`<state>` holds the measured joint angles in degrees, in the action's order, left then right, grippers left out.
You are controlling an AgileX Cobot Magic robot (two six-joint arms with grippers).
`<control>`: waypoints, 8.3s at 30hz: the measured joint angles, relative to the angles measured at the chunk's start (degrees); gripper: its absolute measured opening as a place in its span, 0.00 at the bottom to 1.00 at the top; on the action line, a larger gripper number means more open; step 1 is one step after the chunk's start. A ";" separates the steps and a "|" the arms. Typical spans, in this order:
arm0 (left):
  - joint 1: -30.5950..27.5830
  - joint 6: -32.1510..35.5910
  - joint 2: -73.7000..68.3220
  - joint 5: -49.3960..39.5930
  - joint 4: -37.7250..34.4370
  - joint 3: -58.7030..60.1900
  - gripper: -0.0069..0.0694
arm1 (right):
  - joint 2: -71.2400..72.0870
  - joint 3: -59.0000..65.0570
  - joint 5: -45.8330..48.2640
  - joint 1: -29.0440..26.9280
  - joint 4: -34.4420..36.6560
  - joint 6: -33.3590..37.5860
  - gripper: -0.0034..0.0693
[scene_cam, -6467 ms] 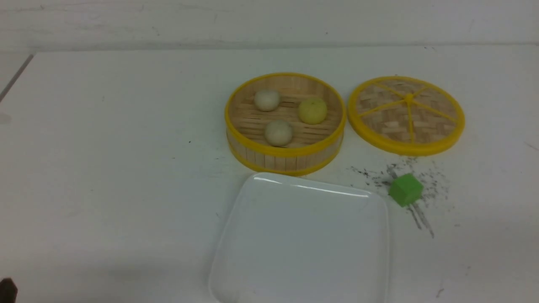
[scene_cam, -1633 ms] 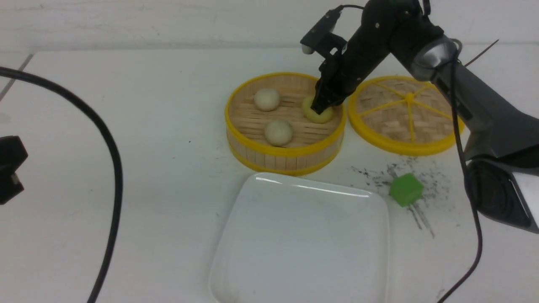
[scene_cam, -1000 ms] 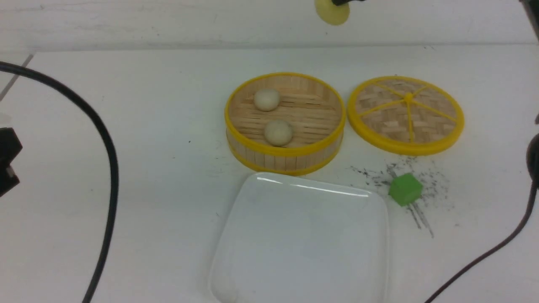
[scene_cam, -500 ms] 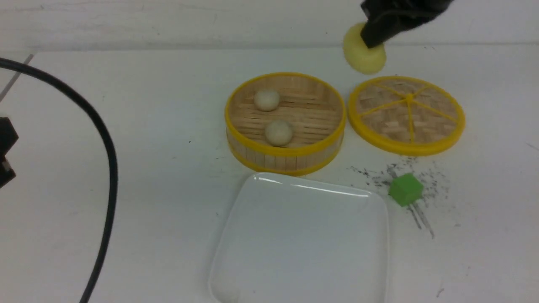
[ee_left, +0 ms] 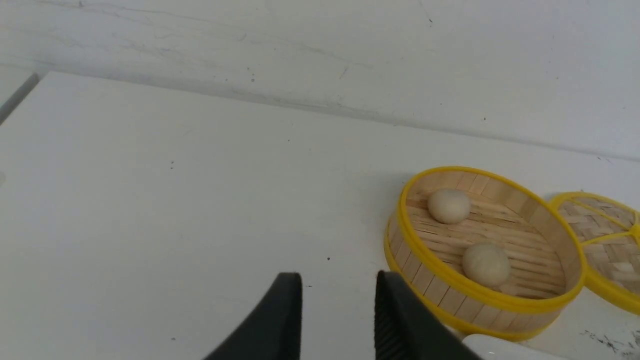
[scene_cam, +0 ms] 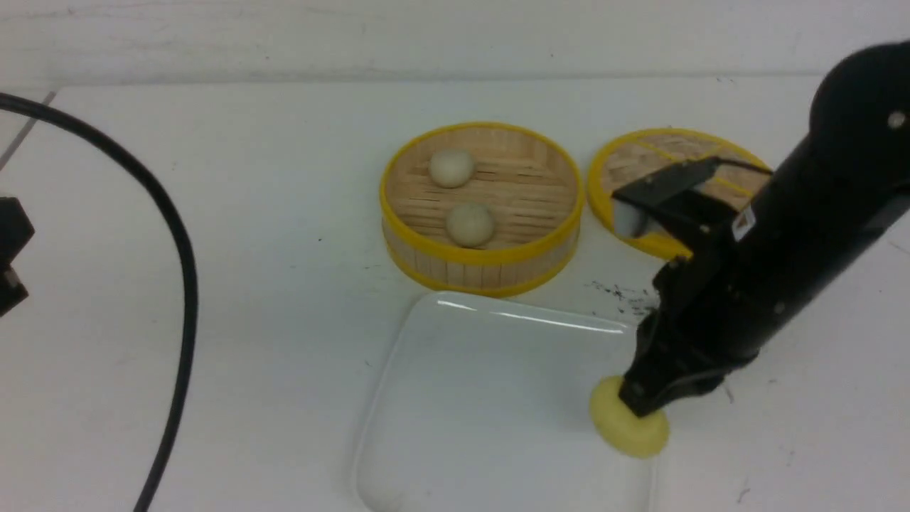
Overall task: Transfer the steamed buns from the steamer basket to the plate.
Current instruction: Use the right arm to put the steamed stuffed bun into the plate, then use the left arm to grab the steamed stuffed bun that is closest to it, then use the left arm to put the steamed stuffed bun into the plate
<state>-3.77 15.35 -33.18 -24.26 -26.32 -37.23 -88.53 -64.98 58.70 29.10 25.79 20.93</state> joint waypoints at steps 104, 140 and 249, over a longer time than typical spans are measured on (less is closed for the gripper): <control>22.69 13.74 -101.30 -46.66 3.55 -95.41 0.41 | 20.65 4.74 -17.01 -2.88 -28.21 -11.18 0.80; 25.84 17.93 -105.13 -40.26 3.07 -94.23 0.43 | 20.65 4.74 -17.30 -2.88 -28.08 -11.18 0.80; 26.91 37.30 -58.35 -23.59 -26.18 -9.69 0.58 | 20.66 4.74 -17.70 -2.88 -26.76 -11.22 0.70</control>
<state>23.14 52.65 -91.54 -47.84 -52.50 -46.92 -67.86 -60.24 41.00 26.22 -0.97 9.71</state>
